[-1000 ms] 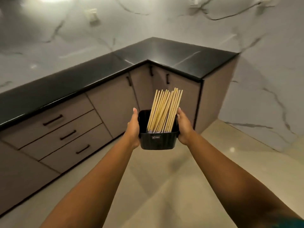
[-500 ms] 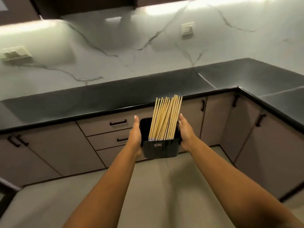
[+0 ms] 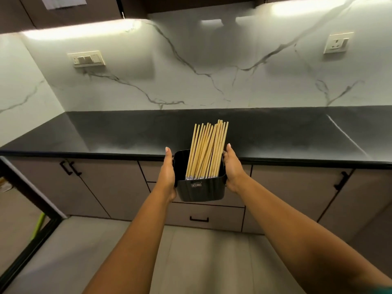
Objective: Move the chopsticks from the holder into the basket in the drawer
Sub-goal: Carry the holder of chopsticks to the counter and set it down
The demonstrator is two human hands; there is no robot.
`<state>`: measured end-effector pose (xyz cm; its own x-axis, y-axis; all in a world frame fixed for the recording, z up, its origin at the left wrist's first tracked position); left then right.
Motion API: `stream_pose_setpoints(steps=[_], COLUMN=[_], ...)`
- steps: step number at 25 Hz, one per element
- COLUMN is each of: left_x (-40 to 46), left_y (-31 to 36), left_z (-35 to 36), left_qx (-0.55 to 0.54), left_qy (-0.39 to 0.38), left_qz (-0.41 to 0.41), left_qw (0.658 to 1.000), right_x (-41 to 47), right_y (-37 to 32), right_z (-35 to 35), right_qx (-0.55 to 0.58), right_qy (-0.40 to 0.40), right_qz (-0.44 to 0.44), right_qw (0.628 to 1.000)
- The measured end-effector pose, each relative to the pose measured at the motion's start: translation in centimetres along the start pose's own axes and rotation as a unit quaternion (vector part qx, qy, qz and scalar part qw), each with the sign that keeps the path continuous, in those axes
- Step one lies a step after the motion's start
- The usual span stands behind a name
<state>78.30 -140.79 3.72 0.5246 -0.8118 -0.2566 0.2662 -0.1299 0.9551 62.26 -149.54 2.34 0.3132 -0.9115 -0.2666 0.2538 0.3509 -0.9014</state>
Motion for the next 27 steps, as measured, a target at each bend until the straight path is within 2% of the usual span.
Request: stream_pose_setpoints(steps=[4, 8, 10, 13, 15, 21, 27], left_x=[8.4, 15.3, 18.7, 23.6, 27.0, 35.2, 41.2], left_y=[2.8, 6.2, 7.2, 7.9, 8.2, 7.3, 5.4], left_z=[-1.1, -1.0, -0.8, 0.7, 2.2, 5.1, 6.3], left_qx=[-0.019, -0.011, 0.000, 0.029, 0.058, 0.054, 0.075], left_qy=[-0.009, -0.102, -0.109, -0.094, -0.058, -0.030, 0.006], left_qz=[-0.009, 0.011, 0.015, 0.037, 0.022, -0.007, -0.038], left_qw=[1.000, 0.995, 0.994, 0.994, 0.996, 0.998, 0.996], right_x=[8.0, 14.5, 17.6, 22.0, 25.2, 34.0, 40.2], right_y=[-0.6, -1.7, -2.3, -3.2, -3.9, -4.8, -2.9], right_z=[4.3, 7.4, 8.2, 8.4, 8.3, 7.4, 6.7], right_qx=[0.007, 0.016, -0.004, -0.011, -0.016, -0.029, -0.035], right_qy=[0.008, 0.035, 0.063, 0.082, 0.080, 0.087, 0.082], right_qz=[-0.011, -0.033, -0.055, -0.081, -0.078, -0.035, 0.010], right_qw=[1.000, 0.999, 0.997, 0.993, 0.994, 0.995, 0.996])
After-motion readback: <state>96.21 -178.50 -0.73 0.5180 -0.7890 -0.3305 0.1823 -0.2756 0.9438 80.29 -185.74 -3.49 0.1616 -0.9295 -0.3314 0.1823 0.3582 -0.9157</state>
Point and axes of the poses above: each hand's wrist, its own x-axis towards the middle knuckle, its own z-axis out of the palm, y = z × x, the point moved 1 cm from there along x, towards the middle knuckle, and after that the axes turned 13 degrees about y, right-handed, at the moved point
